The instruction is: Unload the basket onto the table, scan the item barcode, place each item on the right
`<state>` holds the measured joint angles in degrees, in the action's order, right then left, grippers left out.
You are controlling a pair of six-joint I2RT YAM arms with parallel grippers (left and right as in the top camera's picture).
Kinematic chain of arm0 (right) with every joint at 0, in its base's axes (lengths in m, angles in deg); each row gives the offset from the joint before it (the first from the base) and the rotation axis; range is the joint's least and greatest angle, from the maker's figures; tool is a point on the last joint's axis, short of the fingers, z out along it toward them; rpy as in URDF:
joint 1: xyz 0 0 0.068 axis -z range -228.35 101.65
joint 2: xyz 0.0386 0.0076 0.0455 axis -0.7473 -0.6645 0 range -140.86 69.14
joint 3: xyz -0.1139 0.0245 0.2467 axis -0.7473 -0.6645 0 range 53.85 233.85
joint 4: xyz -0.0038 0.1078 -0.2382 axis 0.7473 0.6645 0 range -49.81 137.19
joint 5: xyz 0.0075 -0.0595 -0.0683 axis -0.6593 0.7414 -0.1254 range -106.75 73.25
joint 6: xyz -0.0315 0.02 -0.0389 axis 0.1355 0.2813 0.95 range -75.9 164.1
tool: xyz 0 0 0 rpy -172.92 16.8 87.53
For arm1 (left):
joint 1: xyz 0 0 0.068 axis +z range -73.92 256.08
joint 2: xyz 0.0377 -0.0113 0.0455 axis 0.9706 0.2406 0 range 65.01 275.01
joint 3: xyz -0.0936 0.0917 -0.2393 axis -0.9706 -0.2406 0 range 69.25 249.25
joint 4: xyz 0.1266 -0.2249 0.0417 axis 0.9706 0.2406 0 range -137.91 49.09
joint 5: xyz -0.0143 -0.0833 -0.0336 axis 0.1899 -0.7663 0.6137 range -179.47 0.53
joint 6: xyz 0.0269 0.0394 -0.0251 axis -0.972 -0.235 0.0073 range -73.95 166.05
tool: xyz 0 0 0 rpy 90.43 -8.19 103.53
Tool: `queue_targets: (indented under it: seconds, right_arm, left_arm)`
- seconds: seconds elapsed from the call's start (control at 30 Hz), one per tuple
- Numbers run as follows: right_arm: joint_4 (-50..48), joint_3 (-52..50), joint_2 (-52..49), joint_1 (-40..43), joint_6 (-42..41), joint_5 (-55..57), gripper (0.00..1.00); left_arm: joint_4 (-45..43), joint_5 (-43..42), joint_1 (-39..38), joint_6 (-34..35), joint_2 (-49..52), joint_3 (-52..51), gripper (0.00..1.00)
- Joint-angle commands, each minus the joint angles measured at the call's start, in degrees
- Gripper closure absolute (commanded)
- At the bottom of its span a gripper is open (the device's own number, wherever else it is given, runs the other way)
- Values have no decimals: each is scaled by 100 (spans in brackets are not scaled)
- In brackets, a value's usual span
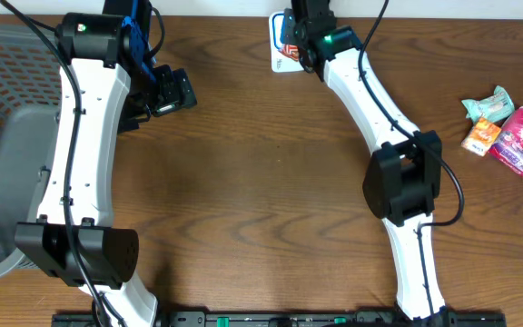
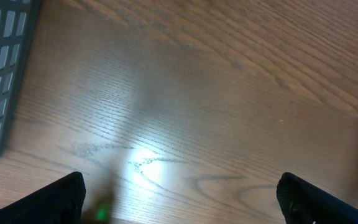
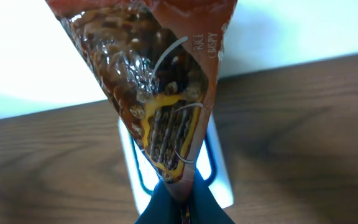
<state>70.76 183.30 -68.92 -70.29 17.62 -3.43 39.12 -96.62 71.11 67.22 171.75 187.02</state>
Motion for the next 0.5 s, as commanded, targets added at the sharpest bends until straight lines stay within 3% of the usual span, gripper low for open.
queue_targets:
  seconds: [0.0, 0.23, 0.47]
  right_arm:
    - [-37, 61, -85, 70, -238, 94, 99]
    - [317, 90, 407, 315, -195, 345, 99]
    - [1821, 90, 1121, 1274, 50, 1202, 99]
  left_arm:
    - [35, 35, 20, 9, 48, 11, 2]
    - [35, 35, 20, 9, 48, 11, 2]
    - [33, 35, 20, 9, 48, 11, 2]
